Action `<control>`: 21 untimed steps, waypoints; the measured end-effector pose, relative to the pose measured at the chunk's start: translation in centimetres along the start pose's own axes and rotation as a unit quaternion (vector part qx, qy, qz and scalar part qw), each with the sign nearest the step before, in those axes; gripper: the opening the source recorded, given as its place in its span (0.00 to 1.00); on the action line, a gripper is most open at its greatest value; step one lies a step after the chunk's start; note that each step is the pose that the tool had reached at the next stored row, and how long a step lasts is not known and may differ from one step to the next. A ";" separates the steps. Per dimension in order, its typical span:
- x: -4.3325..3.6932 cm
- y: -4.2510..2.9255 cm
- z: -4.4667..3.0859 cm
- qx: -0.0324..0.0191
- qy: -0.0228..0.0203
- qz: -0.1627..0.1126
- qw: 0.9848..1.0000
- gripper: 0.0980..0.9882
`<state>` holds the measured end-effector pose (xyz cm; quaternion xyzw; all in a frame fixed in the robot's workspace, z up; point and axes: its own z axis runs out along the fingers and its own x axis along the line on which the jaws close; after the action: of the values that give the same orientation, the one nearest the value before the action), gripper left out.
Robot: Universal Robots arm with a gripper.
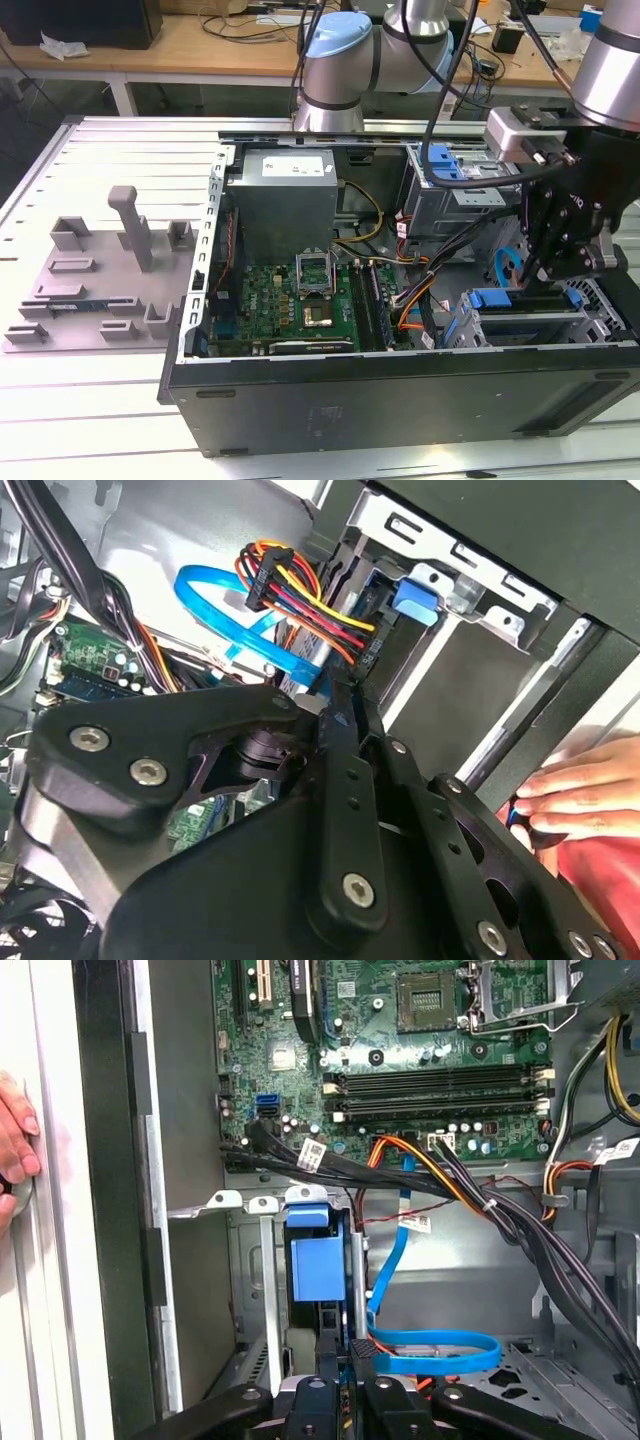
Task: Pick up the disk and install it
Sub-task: 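Insert the second disk wire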
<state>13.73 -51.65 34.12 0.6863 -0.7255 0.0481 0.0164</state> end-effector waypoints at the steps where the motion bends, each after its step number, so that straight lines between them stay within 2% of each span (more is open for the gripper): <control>1: -0.02 0.01 0.17 0.000 0.000 -0.001 1.000 0.07; 5: -0.04 0.04 0.54 0.000 0.000 -0.005 1.000 0.07; 7: -0.05 0.03 0.54 0.001 -0.001 -0.006 1.000 0.08; 9: -0.01 0.00 -0.20 0.001 0.001 -0.006 1.000 0.23; 14: -0.22 -0.07 -2.30 0.002 0.007 -0.006 1.000 0.23; 18: -0.79 -0.07 -3.31 0.003 0.014 -0.007 1.000 0.23; 19: -1.00 -0.07 -3.57 0.003 0.016 -0.007 1.000 0.21; 21: -1.53 -0.04 -3.83 0.004 0.021 -0.007 1.000 0.06</control>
<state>13.70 -49.78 37.79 0.6901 -0.7201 0.0651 0.0294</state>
